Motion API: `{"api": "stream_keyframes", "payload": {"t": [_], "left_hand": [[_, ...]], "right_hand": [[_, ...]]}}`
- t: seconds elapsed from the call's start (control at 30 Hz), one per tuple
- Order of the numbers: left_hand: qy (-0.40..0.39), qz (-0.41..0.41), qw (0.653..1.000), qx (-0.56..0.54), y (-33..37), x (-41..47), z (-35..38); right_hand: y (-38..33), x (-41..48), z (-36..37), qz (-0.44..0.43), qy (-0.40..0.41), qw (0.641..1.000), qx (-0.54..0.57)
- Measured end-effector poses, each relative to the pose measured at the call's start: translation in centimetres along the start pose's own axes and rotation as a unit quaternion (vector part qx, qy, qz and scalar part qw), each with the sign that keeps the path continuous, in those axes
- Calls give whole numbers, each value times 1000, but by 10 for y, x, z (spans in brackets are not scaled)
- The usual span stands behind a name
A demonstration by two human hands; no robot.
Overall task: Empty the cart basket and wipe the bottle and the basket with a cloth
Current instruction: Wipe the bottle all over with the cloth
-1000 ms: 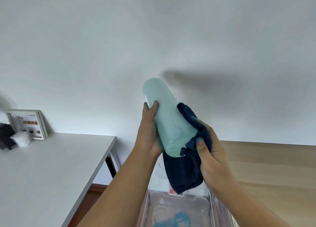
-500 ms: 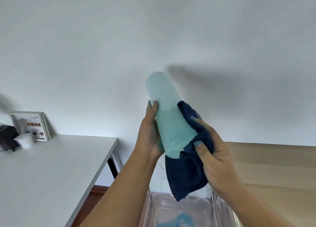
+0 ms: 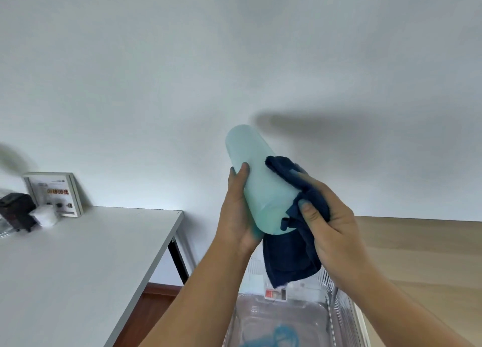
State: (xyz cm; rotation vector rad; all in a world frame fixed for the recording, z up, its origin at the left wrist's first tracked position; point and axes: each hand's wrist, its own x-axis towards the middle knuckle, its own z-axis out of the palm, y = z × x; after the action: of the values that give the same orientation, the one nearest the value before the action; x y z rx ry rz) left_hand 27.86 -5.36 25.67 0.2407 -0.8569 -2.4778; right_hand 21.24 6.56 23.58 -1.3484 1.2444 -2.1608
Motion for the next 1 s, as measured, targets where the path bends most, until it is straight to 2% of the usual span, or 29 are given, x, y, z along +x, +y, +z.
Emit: {"api": "stream_keyframes", "payload": {"t": [0.07,0.13,0.17,0.2,0.23,0.3,0.37,0.4,0.47,0.53,0.63,0.7,0.73,0.8,0.87,0.93,1.0], "left_hand": [[19,13,999,35,-2,1,-2],[26,12,997,66,-3,-1,-4],[27,7,997,68,-3,-2,-4],[28,6,997,65,-2,-4,-4],[29,12,998,61,-1,-5,-4],[10,39,998,50,-1,-7,-4],[-23,62,997,48,-3,-6,-4],[-29,69,996,57,-1,-7,-3],[-32,70,992,102,4,-7,-2],[-36,64,984,161,11,-6,-4],[-7,15,979,206,14,-4,2],[14,-18,981,194,8,-4,6],[13,-21,984,178,6,-5,6],[4,-15,991,134,2,-8,6],[-10,17,997,77,-4,-10,5],[-32,54,997,47,-5,-10,6],[-39,62,993,94,0,-8,4]], "right_hand": [[-5,5,-4,-59,-45,982,-173],[-10,13,-7,-88,-101,931,-340],[-12,15,-8,-84,-121,915,-375],[-11,15,-8,-86,-121,914,-377],[-8,12,-6,-85,-103,933,-335],[0,1,1,-24,-34,992,-123],[7,-7,6,40,18,996,77],[8,-9,4,48,20,994,98],[3,-5,-5,28,-1,999,22],[-7,3,-17,-22,-46,992,-116],[-16,10,-24,-74,-164,938,-295],[-18,9,-23,-90,-191,907,-364],[-18,8,-21,-98,-183,905,-372],[-14,2,-15,-113,-129,934,-313],[-7,-6,-7,-57,-61,989,-121],[0,-11,-1,5,-19,1000,10],[-4,-9,-5,-16,-14,999,-45]]}}
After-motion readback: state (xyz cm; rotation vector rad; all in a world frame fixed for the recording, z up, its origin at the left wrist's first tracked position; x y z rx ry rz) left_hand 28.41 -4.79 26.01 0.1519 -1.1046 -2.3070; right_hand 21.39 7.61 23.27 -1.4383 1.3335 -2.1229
